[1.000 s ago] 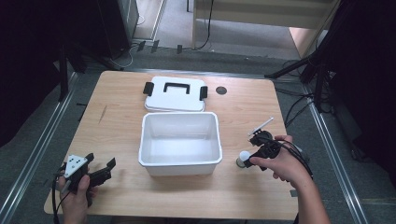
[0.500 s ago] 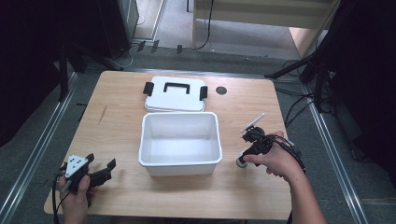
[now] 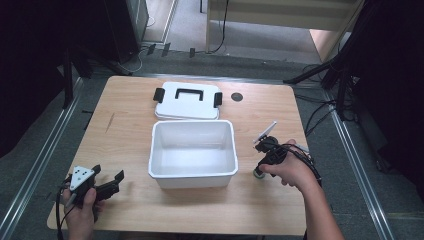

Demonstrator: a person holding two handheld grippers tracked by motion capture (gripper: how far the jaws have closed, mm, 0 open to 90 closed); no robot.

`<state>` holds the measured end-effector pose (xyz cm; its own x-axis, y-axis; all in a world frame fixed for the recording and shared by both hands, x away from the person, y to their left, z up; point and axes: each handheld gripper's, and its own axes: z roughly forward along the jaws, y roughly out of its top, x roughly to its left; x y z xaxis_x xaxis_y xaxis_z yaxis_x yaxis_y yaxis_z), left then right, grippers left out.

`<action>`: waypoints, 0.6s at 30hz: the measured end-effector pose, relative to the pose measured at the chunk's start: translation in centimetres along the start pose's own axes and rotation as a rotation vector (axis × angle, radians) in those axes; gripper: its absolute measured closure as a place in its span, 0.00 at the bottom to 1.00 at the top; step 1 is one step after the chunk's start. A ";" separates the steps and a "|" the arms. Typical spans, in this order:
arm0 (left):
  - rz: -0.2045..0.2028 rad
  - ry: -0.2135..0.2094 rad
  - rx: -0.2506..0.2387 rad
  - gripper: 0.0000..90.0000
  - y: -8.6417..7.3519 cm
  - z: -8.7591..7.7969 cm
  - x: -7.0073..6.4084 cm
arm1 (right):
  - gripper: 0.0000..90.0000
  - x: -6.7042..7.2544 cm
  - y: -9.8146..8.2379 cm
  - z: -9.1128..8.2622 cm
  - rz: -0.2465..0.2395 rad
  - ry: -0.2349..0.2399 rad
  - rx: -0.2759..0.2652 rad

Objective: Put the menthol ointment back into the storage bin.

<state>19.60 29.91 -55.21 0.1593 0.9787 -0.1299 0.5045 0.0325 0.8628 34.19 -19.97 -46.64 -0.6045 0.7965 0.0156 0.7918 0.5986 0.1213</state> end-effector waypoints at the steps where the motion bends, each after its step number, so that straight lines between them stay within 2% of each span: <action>1: 0.000 0.000 0.000 0.16 0.0 0.0 0.0 | 0.58 0.0 0.0 -0.3 0.004 0.002 -0.003; 8: 0.003 0.002 0.001 0.16 0.0 0.0 0.0 | 0.58 0.0 0.6 -3.6 -0.017 0.020 -0.055; 9: 0.003 0.002 0.001 0.16 0.0 0.0 0.0 | 0.58 0.0 0.6 -3.6 -0.017 0.020 -0.055; 10: 0.006 0.003 0.001 0.16 0.0 0.0 -0.1 | 0.58 0.2 0.8 -4.7 -0.029 0.010 -0.064; 18: 0.010 0.004 0.002 0.16 0.0 0.0 -0.1 | 0.58 0.5 1.9 -8.7 -0.053 -0.006 -0.097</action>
<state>19.58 29.82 -55.20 0.1613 0.9797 -0.1193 0.5042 0.0221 0.8633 34.59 -19.19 -37.78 -0.6449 0.7643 0.0011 0.7461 0.6293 0.2177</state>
